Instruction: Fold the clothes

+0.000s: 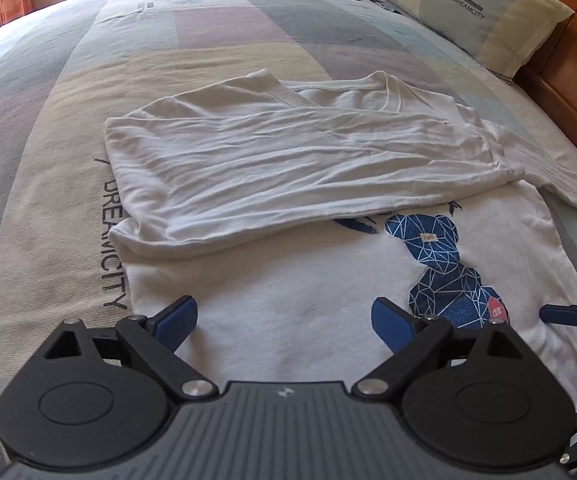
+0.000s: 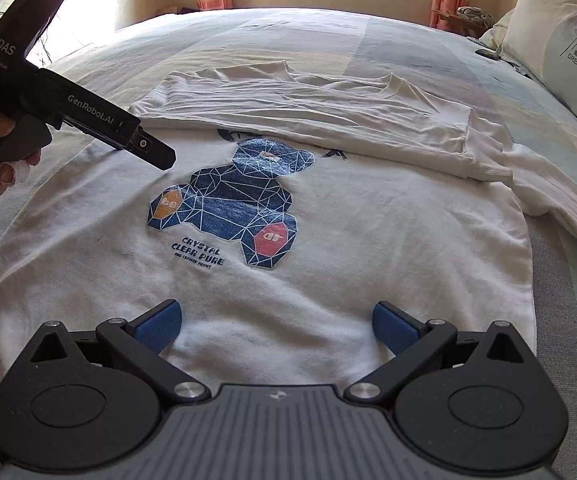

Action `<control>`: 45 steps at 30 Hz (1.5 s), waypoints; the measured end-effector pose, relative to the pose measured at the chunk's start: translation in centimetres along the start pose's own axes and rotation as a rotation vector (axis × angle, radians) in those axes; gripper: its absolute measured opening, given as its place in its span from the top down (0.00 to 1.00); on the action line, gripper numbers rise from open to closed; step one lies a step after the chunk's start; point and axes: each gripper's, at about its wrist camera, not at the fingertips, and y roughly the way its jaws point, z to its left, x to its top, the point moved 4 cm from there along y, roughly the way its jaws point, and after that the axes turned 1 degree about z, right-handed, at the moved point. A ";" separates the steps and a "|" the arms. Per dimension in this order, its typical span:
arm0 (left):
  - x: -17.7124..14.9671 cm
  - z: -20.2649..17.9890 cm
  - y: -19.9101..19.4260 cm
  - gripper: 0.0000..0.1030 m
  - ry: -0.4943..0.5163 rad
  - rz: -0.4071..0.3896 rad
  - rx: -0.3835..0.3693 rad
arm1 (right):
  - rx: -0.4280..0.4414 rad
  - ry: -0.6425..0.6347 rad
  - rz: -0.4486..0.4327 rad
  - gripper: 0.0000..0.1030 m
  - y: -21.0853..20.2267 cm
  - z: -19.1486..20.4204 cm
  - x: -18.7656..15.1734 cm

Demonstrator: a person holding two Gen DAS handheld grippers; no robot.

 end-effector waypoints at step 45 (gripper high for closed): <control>-4.7 -1.1 -1.8 0.06 -0.211 -0.066 0.038 | -0.085 0.054 0.033 0.00 -3.4 -3.8 -4.7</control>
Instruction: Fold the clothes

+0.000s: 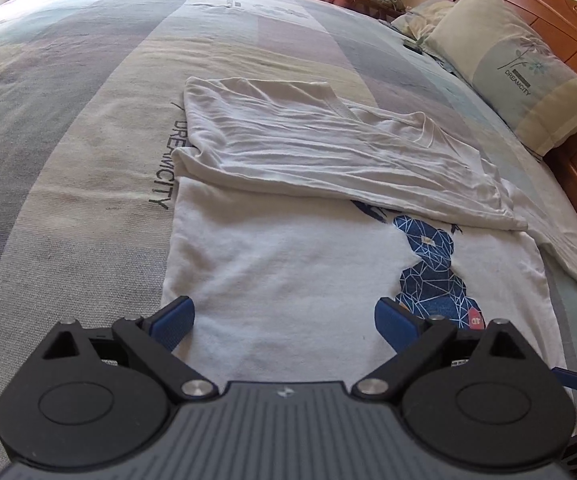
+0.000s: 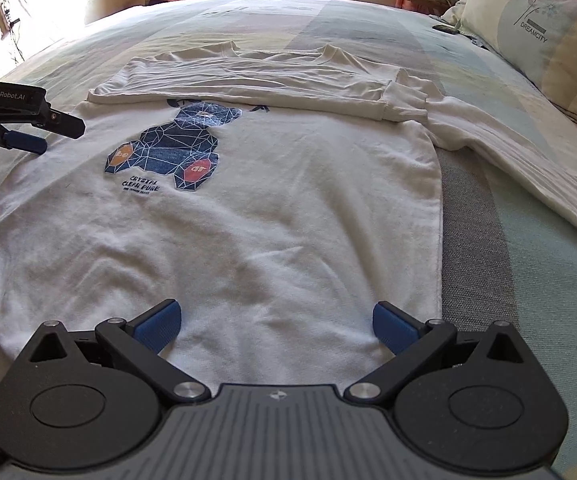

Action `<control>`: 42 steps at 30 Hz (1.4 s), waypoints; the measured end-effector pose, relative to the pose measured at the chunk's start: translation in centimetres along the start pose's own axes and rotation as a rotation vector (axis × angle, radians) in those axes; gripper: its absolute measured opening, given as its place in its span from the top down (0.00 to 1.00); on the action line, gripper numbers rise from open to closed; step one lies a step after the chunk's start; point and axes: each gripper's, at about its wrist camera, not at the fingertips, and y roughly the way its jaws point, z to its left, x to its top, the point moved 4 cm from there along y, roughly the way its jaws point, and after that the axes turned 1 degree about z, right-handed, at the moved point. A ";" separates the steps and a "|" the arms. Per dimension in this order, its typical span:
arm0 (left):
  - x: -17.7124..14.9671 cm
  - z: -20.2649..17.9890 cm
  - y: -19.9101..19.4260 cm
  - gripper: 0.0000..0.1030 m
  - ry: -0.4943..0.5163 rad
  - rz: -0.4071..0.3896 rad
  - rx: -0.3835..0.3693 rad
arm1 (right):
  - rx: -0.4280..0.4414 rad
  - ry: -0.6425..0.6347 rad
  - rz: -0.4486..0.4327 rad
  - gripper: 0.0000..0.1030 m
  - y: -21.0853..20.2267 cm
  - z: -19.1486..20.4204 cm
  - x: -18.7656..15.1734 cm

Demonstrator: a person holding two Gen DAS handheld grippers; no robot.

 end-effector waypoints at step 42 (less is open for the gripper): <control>-3.0 -16.2 -2.4 0.06 0.290 0.034 0.049 | -0.150 0.833 -0.399 0.00 -1.6 -36.7 4.6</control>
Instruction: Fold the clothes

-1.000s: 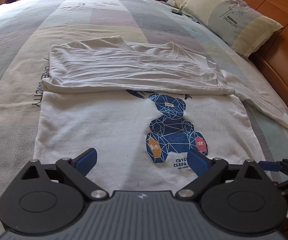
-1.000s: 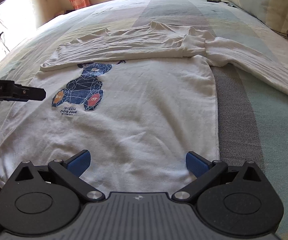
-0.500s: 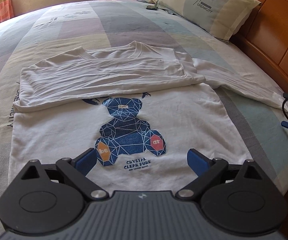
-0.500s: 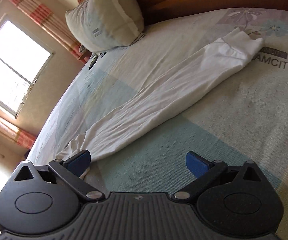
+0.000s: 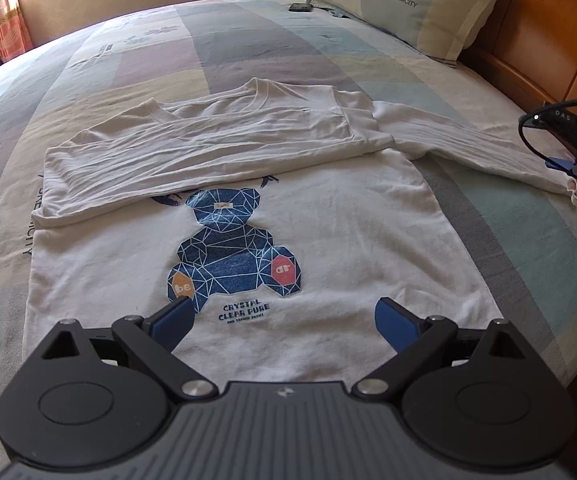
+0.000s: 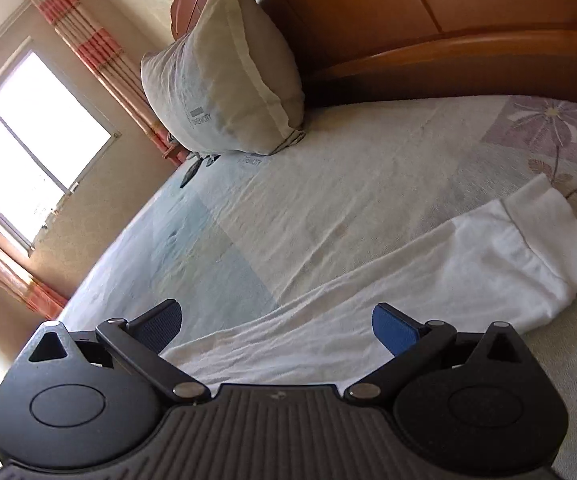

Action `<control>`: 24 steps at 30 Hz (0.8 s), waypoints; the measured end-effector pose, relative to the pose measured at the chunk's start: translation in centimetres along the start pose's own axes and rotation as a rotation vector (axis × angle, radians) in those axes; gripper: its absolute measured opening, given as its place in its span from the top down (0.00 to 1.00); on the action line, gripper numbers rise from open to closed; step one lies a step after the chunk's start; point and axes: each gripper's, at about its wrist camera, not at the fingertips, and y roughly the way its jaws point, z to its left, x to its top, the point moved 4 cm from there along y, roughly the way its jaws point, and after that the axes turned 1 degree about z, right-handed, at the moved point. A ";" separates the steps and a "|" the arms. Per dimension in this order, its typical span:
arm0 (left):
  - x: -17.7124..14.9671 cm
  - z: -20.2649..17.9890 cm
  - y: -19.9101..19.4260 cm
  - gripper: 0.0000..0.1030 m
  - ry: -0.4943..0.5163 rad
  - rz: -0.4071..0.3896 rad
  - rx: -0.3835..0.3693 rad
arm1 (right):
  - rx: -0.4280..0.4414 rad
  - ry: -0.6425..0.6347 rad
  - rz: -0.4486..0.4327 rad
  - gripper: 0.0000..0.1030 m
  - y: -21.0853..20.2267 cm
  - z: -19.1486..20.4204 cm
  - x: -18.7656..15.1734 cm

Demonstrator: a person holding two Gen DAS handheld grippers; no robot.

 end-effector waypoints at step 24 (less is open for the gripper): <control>-0.4 1.1 1.2 0.06 -0.085 0.025 0.002 | -0.254 -0.449 0.083 0.00 2.3 1.0 -2.4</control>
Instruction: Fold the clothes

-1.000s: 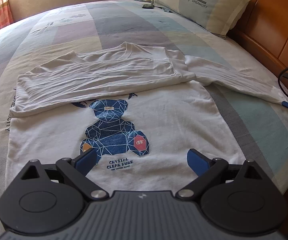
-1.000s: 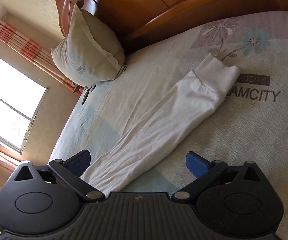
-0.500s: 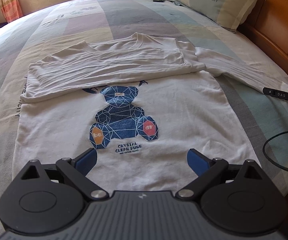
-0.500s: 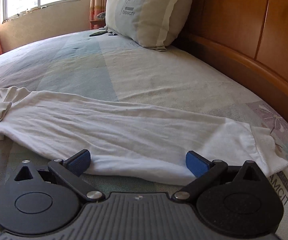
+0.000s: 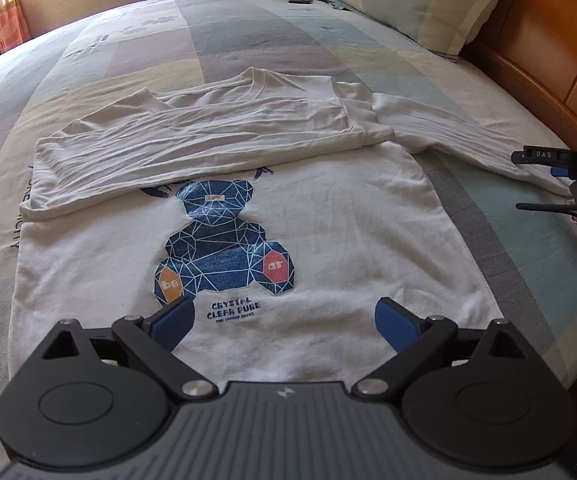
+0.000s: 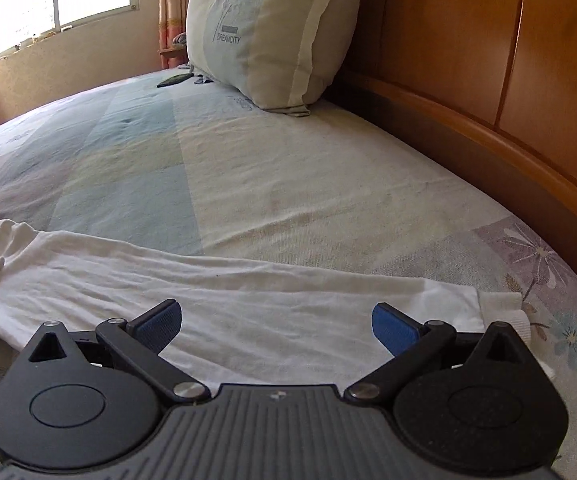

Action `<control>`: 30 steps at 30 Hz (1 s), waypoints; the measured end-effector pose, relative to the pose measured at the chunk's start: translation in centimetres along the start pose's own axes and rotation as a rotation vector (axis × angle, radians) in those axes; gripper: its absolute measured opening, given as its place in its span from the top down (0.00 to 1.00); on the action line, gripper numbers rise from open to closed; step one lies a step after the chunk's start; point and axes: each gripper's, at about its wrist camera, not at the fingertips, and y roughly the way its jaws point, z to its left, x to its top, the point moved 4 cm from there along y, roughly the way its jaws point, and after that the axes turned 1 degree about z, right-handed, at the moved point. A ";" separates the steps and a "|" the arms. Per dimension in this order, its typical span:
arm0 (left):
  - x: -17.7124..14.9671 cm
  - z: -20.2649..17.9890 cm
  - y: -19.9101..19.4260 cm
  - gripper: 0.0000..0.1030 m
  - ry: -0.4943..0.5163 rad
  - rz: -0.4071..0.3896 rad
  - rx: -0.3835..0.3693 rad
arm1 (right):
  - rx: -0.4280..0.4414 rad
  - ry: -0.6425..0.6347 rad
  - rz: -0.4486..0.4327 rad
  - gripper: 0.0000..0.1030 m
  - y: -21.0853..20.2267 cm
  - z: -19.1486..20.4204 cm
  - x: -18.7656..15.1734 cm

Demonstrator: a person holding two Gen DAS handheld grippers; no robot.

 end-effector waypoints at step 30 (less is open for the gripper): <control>-0.5 0.9 -0.6 0.06 -0.037 -0.009 0.014 | 0.167 0.332 -0.121 0.00 -3.1 -6.1 2.2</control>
